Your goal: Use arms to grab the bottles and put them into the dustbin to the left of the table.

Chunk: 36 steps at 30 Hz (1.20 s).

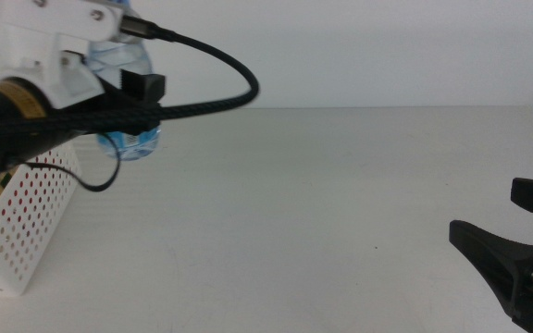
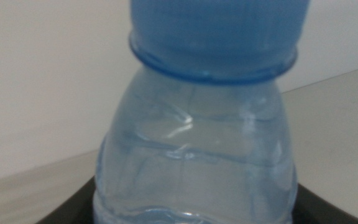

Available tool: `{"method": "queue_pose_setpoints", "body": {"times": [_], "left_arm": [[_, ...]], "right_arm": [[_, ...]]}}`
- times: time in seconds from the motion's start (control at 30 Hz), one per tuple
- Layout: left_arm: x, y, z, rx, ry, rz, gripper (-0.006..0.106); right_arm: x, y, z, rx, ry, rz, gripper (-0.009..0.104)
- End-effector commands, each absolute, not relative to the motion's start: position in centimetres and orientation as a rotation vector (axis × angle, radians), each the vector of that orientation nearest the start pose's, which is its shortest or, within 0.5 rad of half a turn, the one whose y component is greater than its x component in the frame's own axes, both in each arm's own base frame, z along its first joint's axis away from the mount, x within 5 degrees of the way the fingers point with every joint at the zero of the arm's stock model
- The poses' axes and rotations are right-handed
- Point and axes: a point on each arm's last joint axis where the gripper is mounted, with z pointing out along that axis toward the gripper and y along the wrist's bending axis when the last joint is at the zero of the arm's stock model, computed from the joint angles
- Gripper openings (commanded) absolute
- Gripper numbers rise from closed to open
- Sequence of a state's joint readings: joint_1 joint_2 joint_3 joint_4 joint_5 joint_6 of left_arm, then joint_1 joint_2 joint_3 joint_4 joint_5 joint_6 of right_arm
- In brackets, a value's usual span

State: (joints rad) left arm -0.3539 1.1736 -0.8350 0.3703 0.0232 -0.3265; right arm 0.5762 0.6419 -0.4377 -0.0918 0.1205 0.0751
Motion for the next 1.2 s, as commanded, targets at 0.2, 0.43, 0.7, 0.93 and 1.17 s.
{"method": "queue_pose_setpoints", "body": {"times": [0.2,0.43,0.7,0.93,1.17], "left_arm": [[23.0,-7.8,38.0,0.253,1.857,-0.188,-0.003],[22.8,-7.0,40.9,0.288,1.937,-0.088,-0.003],[24.7,-3.5,42.6,0.131,2.129,-0.022,-0.003],[27.6,0.8,41.9,-0.063,2.26,0.068,-0.003],[30.5,2.6,40.2,-0.034,2.479,0.146,-0.005]], "right_arm": [[11.6,7.5,31.1,-0.514,1.645,0.401,0.073],[11.6,7.5,31.1,-0.514,1.645,0.401,0.073],[11.6,7.5,31.1,-0.514,1.645,0.401,0.073],[11.6,7.5,31.1,-0.515,1.644,0.4,0.073],[11.6,7.5,31.1,-0.514,1.645,0.4,0.073]]}}
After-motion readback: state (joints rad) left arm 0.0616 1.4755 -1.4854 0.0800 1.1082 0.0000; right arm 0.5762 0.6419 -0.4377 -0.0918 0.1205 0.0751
